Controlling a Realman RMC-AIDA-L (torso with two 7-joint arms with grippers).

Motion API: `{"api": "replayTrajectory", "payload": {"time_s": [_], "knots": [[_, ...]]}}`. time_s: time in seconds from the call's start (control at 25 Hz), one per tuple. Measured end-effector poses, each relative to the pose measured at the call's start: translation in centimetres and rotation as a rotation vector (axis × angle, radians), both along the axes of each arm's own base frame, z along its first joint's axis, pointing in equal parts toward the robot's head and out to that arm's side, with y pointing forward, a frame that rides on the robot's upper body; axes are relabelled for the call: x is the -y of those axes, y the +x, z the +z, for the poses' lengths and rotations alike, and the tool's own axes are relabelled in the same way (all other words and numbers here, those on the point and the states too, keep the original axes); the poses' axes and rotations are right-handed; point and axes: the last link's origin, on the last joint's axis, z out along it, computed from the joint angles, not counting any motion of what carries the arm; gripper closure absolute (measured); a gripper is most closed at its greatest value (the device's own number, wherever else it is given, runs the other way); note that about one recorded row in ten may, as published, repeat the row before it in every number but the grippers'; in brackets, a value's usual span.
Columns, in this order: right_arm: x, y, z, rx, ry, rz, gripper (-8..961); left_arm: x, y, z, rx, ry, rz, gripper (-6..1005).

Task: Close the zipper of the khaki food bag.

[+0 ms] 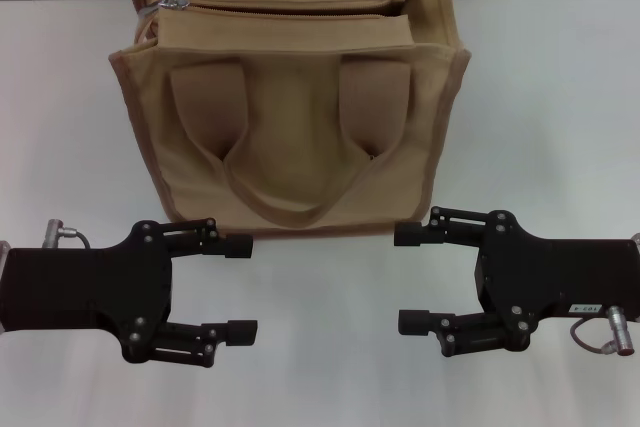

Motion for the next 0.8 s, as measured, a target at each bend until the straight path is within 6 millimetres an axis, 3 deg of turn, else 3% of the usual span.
{"api": "replayTrajectory", "payload": {"time_s": [0.8], "knots": [[0.08,-0.05,-0.02,-0.005,-0.001,0.002,135,0.11,0.07,-0.07,0.006,0.002,-0.006,170]]}}
